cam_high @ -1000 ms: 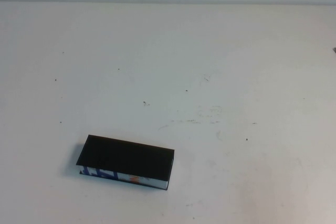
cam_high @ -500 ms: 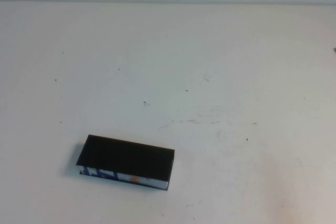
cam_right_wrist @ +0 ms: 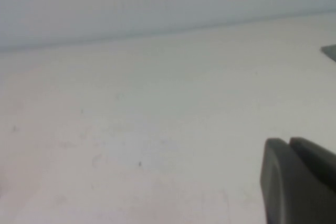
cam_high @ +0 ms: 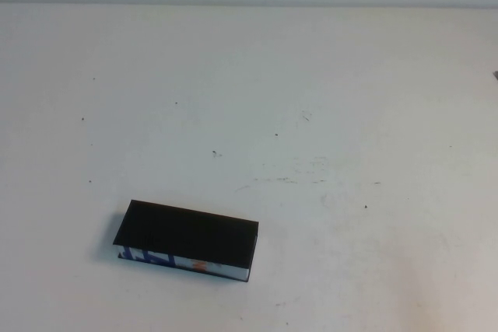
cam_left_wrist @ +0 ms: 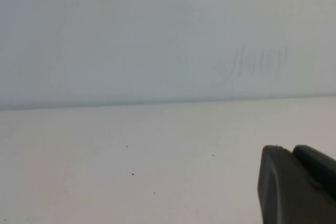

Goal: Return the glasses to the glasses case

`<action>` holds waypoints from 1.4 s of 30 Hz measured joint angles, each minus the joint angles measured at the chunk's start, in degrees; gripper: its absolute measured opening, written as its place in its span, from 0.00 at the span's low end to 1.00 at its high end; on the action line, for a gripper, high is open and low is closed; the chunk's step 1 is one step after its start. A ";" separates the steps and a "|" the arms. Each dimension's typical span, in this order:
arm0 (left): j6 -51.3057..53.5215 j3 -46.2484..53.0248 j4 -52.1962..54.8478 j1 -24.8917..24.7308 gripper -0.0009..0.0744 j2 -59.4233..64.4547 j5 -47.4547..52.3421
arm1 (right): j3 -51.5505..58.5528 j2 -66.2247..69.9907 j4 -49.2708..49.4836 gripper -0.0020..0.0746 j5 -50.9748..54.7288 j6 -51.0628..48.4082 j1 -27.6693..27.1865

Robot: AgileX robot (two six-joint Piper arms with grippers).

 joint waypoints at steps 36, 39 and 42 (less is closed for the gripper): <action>-32.74 0.00 37.72 2.24 0.01 0.00 -2.23 | 0.00 0.00 8.03 0.01 10.76 -11.35 0.00; -57.04 0.00 62.73 4.99 0.01 0.00 3.18 | 0.00 0.00 8.03 0.01 10.76 -11.35 0.00; -71.85 0.00 76.81 7.94 0.01 0.00 12.38 | 0.00 0.00 8.13 0.01 10.76 -11.35 0.00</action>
